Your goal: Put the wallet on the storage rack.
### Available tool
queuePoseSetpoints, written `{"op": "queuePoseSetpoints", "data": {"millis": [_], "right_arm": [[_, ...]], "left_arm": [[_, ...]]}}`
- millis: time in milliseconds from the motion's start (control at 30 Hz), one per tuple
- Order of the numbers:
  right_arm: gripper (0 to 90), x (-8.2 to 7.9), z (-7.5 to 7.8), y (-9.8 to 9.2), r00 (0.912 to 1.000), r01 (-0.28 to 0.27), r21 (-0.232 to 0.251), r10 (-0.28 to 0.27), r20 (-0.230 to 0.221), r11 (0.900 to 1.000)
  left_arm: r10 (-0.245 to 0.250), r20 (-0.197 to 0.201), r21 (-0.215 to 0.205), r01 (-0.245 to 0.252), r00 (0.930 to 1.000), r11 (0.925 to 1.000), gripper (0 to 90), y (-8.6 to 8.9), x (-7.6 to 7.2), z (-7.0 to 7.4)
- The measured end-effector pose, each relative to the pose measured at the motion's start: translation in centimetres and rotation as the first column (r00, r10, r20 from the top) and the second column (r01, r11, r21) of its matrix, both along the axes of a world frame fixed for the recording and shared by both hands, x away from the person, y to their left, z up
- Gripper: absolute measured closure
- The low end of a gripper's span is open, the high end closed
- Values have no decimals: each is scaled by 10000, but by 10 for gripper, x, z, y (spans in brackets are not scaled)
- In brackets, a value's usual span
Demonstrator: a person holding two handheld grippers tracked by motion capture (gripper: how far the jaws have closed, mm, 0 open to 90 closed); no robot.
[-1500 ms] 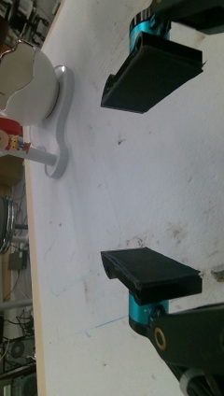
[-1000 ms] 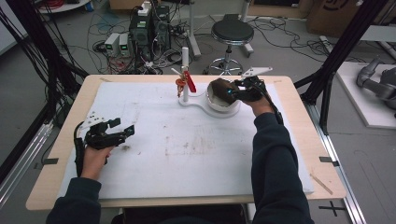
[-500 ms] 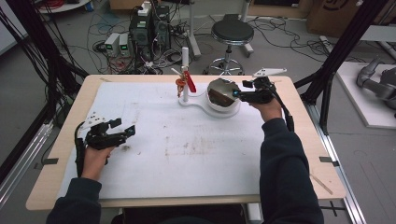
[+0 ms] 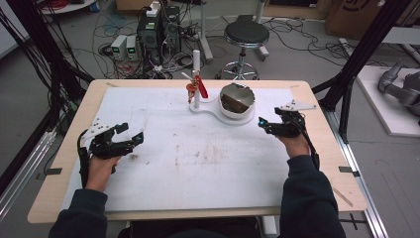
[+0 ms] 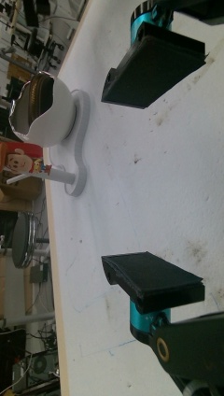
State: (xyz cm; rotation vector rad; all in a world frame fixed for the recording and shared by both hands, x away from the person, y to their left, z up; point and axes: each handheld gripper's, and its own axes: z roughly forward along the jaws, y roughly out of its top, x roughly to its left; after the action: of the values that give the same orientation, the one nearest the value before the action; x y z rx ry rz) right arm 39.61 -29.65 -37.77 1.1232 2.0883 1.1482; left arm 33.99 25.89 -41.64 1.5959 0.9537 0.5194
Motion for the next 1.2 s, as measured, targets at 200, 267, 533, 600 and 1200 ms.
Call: {"op": "queuePoseSetpoints", "data": {"millis": [200, 267, 533, 600, 1200], "right_arm": [[196, -31, -13, -8, 9995, -219, 15, 220, -213, 9998], [197, -36, -17, -9, 9994, -333, 12, 333, -70, 9994], [197, -40, -21, -7, 9986, -505, 89, 506, -164, 9987], [197, -41, -22, -8, 9988, -431, 172, 434, -225, 9989], [197, -50, -21, -10, 9999, -107, 260, 109, -71, 9996]], "left_arm": [[115, 51, 305, -117, 9999, 9995, 189, -1, 2, -2], [202, 46, 45, -202, 9998, 9998, 186, -2, 2, -2], [307, 118, -337, -303, 9995, 9990, 186, -4, 2, 0], [296, 131, -340, -291, 9995, 9990, 186, -4, 1, 0], [-141, 242, -207, 146, 9996, 9997, 187, -13, -1, -1]]}}
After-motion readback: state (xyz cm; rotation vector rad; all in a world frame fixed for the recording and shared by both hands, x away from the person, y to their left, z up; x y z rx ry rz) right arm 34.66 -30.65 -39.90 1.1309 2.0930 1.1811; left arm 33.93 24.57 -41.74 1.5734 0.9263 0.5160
